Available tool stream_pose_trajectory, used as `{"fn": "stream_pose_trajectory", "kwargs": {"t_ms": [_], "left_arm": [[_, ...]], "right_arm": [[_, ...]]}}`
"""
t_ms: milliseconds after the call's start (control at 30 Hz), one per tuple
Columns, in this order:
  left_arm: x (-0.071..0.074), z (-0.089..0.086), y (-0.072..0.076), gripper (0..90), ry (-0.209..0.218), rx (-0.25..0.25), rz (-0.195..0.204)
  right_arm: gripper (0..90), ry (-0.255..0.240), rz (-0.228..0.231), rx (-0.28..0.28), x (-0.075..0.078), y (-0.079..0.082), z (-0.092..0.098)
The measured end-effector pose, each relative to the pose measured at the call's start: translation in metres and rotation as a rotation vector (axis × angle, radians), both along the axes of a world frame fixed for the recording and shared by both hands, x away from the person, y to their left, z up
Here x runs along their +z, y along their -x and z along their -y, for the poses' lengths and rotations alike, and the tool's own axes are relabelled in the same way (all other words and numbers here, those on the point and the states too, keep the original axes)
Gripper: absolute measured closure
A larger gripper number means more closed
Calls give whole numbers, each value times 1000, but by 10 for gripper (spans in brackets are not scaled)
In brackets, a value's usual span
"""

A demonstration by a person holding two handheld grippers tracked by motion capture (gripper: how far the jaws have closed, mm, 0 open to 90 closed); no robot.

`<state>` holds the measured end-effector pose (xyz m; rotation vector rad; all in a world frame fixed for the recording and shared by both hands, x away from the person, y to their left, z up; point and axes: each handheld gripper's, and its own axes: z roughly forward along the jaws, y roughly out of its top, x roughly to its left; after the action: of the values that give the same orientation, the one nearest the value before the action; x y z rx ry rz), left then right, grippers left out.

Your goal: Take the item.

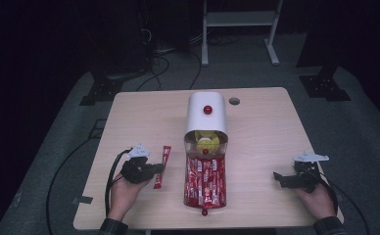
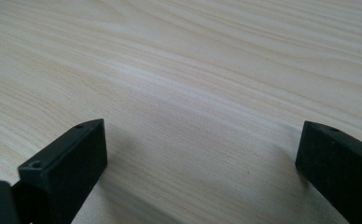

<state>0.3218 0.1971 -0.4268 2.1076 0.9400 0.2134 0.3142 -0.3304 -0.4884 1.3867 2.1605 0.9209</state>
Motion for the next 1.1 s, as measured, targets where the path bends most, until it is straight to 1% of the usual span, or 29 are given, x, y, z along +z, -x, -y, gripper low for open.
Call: {"fn": "stream_pose_trajectory", "kwargs": {"t_ms": [67, 167, 233, 400, 533, 667, 867, 1100], "left_arm": [[-2, 1, -1, 870, -4, 2, -3], [-5, 3, -3, 870, -22, 7, -1], [-6, 4, -4, 870, -25, 5, -1], [-15, 8, -9, 870, -47, 4, -18], [-20, 9, -12, 870, -53, 10, -27], [-25, 11, -14, 869, -68, 10, -37], [-32, 11, -16, 867, -76, 20, -53], [-34, 10, -17, 863, -74, 25, -59]], "right_arm": [[14, 0, 0, 0, 0, 0, 0], [13, 1, 1, 0, 0, 0, 0], [14, 0, 0, -1, 0, 0, 0], [14, 2, 4, 1, 0, 0, 0], [14, 2, 4, 1, 0, 0, 0], [14, 3, 5, 1, 0, 0, 0], [14, 3, 5, 0, 0, -1, 0], [14, 3, 5, -1, 0, -1, 0]]}}
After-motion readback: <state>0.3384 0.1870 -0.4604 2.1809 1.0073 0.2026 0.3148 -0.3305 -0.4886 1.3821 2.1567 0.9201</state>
